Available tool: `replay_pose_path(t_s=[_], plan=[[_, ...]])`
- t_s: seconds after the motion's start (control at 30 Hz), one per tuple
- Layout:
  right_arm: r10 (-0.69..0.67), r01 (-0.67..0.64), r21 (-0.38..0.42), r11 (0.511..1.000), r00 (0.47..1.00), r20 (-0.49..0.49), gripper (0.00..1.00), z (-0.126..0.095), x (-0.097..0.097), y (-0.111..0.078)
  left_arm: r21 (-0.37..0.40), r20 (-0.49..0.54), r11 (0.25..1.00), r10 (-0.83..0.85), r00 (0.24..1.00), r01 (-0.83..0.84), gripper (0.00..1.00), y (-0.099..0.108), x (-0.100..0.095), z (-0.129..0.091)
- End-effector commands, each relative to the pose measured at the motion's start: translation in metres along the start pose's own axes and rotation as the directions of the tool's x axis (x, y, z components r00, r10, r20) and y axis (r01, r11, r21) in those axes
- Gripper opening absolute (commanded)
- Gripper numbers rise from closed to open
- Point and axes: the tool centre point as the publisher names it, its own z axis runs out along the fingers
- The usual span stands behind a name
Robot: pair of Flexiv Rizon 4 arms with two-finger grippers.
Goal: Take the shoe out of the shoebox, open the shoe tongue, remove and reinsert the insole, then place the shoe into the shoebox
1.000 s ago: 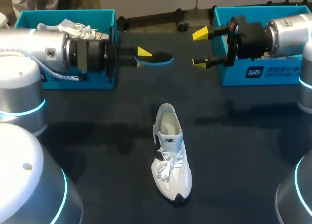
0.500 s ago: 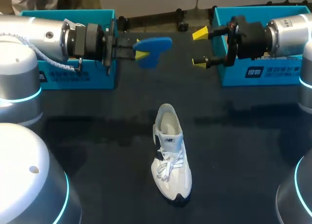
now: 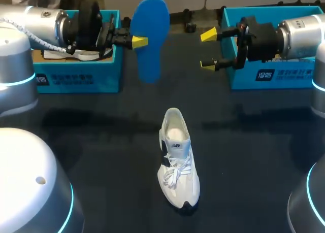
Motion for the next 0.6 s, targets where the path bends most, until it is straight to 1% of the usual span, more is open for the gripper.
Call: replay_pose_path(t_s=[0.03,0.3,0.33,0.37,0.4,0.47,0.53,0.6], plan=[[-0.001,0.001,0.0,1.0,1.0,0.001,1.0,0.002,-0.001,0.0,0.082,-0.197,0.736,-0.649,0.735,0.672,0.0,0.003,-0.006,0.0],[-0.001,0.001,0.0,1.0,1.0,0.001,1.0,0.002,-0.001,0.0,0.082,-0.197,0.736,-0.649,0.735,0.672,0.0,0.003,-0.006,0.0],[-0.001,0.001,0.0,1.0,1.0,0.001,1.0,0.002,-0.001,0.0,0.078,-0.188,0.714,-0.675,0.713,0.696,0.0,0.004,-0.006,0.002],[-0.001,0.001,0.0,1.0,1.0,0.001,1.0,0.002,-0.001,0.0,0.101,-0.193,0.673,-0.71,0.678,0.733,0.0,0.003,-0.006,0.003],[-0.001,0.001,0.0,1.0,1.0,0.001,1.0,0.002,-0.001,0.0,0.09,-0.2,0.617,-0.757,0.621,0.782,0.0,0.002,-0.006,0.003],[-0.001,0.001,0.0,1.0,1.0,0.001,1.0,0.002,-0.001,0.0,0.074,-0.176,0.549,-0.814,0.553,0.833,0.0,0.001,-0.005,0.005],[-0.001,0.001,0.0,1.0,1.0,0.001,1.0,0.002,-0.001,0.0,0.074,-0.166,0.503,-0.845,0.508,0.861,0.0,0.003,-0.002,0.007],[-0.001,0.001,0.0,1.0,1.0,0.001,1.0,0.002,-0.001,0.0,0.069,-0.159,0.41,-0.896,0.416,0.909,0.0,0.005,0.001,0.01]])
